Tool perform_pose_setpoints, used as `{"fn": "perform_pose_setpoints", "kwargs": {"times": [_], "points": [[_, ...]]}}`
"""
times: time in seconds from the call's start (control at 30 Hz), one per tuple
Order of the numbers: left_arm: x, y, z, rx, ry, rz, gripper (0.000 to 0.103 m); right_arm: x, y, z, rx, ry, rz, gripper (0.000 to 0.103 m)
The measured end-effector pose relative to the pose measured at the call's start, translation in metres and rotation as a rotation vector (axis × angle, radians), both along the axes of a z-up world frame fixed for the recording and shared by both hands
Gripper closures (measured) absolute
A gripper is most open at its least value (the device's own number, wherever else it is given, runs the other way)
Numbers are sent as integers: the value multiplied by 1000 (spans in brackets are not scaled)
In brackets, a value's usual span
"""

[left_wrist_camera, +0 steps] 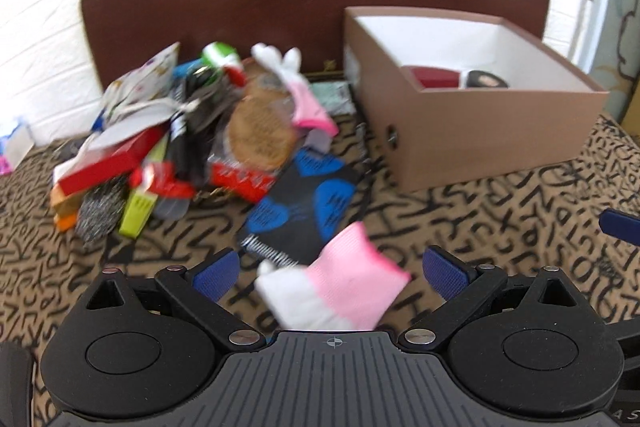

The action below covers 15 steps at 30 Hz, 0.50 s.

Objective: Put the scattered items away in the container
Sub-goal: 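Withdraw the left gripper from the box back toward the pile, then close the left gripper on the pink-and-white glove and lift it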

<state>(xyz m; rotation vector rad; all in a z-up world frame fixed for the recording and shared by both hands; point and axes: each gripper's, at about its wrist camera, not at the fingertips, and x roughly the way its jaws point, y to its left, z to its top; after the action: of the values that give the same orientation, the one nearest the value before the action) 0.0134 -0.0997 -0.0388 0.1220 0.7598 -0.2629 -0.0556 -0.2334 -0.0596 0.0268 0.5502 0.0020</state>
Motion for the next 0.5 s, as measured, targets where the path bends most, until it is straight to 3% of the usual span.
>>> {"fn": "perform_pose_setpoints", "kwargs": {"times": [0.17,0.5], "points": [[-1,27,-13,-21,45,48,0,-1,11,-9,85,32,11,1],[-3,71,-32,-83,118,107,4,5,30,-27,71,81,65,1]]}}
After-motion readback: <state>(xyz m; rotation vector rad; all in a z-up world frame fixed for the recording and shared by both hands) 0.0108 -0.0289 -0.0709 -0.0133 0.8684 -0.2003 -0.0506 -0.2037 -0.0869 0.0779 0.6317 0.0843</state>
